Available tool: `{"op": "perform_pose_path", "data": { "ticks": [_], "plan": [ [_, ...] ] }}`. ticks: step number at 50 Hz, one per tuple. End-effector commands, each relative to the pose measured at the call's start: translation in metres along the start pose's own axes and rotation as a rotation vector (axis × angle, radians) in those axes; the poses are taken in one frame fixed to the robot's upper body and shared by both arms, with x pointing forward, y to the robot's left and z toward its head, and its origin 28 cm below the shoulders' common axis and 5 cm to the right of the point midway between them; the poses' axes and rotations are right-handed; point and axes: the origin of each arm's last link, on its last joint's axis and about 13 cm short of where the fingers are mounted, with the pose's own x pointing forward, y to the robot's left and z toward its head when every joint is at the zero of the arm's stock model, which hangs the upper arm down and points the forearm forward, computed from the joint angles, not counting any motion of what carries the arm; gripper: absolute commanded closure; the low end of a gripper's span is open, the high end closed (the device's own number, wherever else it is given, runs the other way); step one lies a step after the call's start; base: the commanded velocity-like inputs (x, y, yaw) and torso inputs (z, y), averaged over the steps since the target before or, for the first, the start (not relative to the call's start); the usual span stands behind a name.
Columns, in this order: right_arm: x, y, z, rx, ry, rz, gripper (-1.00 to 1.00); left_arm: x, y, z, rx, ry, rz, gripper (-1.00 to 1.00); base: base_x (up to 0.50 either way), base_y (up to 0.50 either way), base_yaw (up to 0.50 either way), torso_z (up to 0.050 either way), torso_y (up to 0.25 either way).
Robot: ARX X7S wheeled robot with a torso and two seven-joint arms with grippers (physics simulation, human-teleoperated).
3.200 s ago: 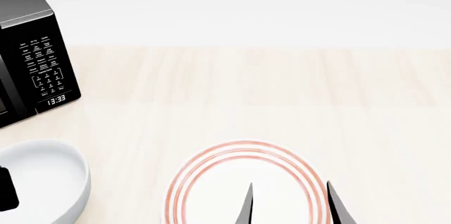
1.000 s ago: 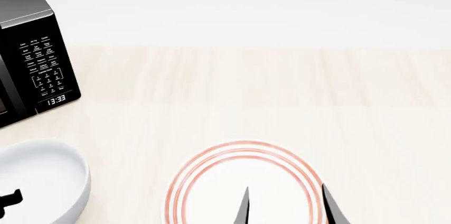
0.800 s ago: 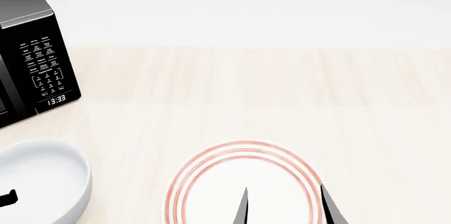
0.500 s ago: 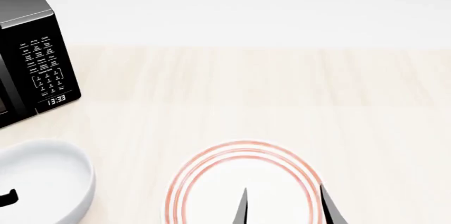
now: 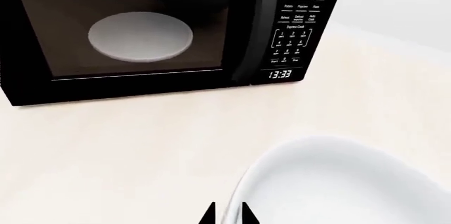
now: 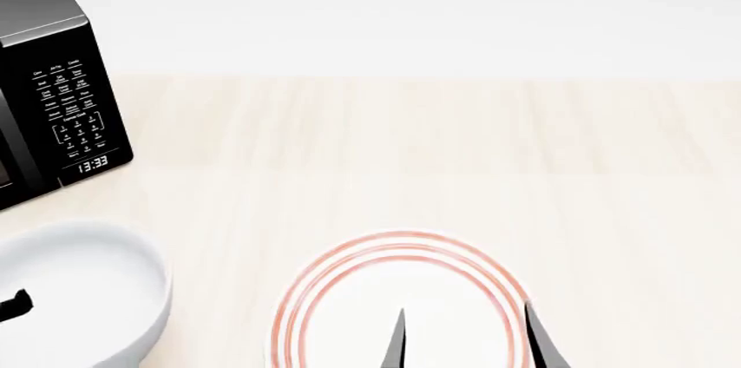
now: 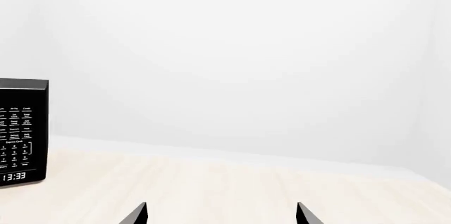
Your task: Pick up the white bowl and put it on the plate.
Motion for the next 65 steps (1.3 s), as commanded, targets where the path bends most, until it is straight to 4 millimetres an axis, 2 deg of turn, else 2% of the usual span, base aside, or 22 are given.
{"op": "perform_pose_path", "data": {
  "ticks": [1,16,25,45,50,65],
  "plan": [
    [0.001,-0.001,-0.001,0.001,0.001,0.001,-1.0,-0.006,-0.008,0.025,-0.051,-0.068,-0.035,1.0,0.0,0.0,0.0,0.0,0.0],
    [0.001,-0.001,-0.002,0.001,0.003,0.003,-1.0,-0.004,-0.019,0.049,-0.092,-0.104,-0.086,1.0,0.0,0.0,0.0,0.0,0.001],
    [0.002,-0.001,-0.002,0.0,0.005,0.002,-1.0,-0.002,-0.033,0.049,-0.071,-0.089,-0.122,1.0,0.0,0.0,0.0,0.0,0.0],
    [0.0,0.001,-0.003,-0.001,0.008,0.007,-1.0,-0.009,-0.078,0.059,-0.017,-0.086,-0.258,1.0,0.0,0.0,0.0,0.0,0.001],
    [0.0,0.001,-0.002,-0.003,0.007,0.006,-1.0,-0.01,-0.092,0.069,-0.008,-0.092,-0.296,1.0,0.0,0.0,0.0,0.0,0.0],
    [0.001,0.0,-0.003,0.002,0.01,0.004,-1.0,0.001,-0.129,0.07,-0.002,-0.075,-0.395,1.0,0.0,0.0,0.0,0.0,0.001]
  ]
}}
